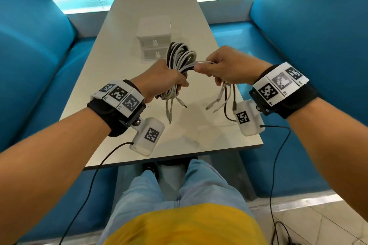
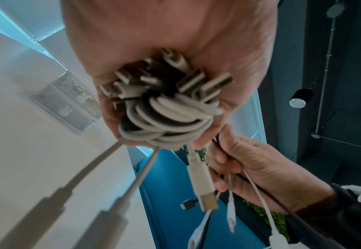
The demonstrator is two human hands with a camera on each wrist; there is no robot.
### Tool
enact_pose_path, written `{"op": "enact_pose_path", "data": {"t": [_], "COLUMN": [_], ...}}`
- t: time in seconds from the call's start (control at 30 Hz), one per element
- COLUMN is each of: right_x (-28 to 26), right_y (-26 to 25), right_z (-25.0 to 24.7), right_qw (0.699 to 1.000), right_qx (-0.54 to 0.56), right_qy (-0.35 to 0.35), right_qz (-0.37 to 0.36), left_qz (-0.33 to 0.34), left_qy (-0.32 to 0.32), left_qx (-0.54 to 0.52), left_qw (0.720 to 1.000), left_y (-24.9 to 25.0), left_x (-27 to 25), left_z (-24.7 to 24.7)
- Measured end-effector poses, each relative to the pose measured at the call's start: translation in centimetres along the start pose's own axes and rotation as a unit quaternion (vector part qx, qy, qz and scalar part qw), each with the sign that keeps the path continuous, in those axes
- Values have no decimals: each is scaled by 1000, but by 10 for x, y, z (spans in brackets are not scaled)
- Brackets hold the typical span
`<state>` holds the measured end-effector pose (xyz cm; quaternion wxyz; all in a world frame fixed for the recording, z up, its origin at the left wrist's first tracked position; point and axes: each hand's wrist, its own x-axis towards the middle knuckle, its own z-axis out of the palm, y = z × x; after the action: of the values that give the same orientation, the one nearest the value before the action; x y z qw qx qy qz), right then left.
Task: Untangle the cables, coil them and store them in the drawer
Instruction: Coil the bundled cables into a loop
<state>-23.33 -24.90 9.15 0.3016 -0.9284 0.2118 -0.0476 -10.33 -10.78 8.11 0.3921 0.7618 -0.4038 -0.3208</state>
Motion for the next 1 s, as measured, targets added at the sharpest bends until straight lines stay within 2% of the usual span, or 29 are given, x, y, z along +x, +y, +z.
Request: {"op": "enact_pose_path", "data": {"t": [0.17, 0.27, 0.4, 0.67, 0.87, 1.0], "right_x": [6, 9, 6, -4, -7, -6], "right_y": [-2, -5, -12, -14, -19, -22], "right_z": [3, 14, 32, 51, 52, 53], "right_qw": [990, 977, 924, 892, 852, 869], "right_qx": [125, 198, 369, 439, 519, 482], "right_qy": [54, 58, 49, 87, 54, 104], "right_qz": [-41, -58, -89, -62, -55, -40], "left_qz": [4, -5, -29, -5, 4, 5], "left_qy": [-22, -46, -81, -140, -155, -145], "left_qx": [-26, -72, -149, -166, -112, -95], "left_qw": [999, 996, 985, 976, 981, 985], "left_y": [0, -1, -5, -10, 3, 4], "left_x": [2, 2, -1, -7, -13, -10], "left_z": [1, 5, 11, 26, 33, 36]}}
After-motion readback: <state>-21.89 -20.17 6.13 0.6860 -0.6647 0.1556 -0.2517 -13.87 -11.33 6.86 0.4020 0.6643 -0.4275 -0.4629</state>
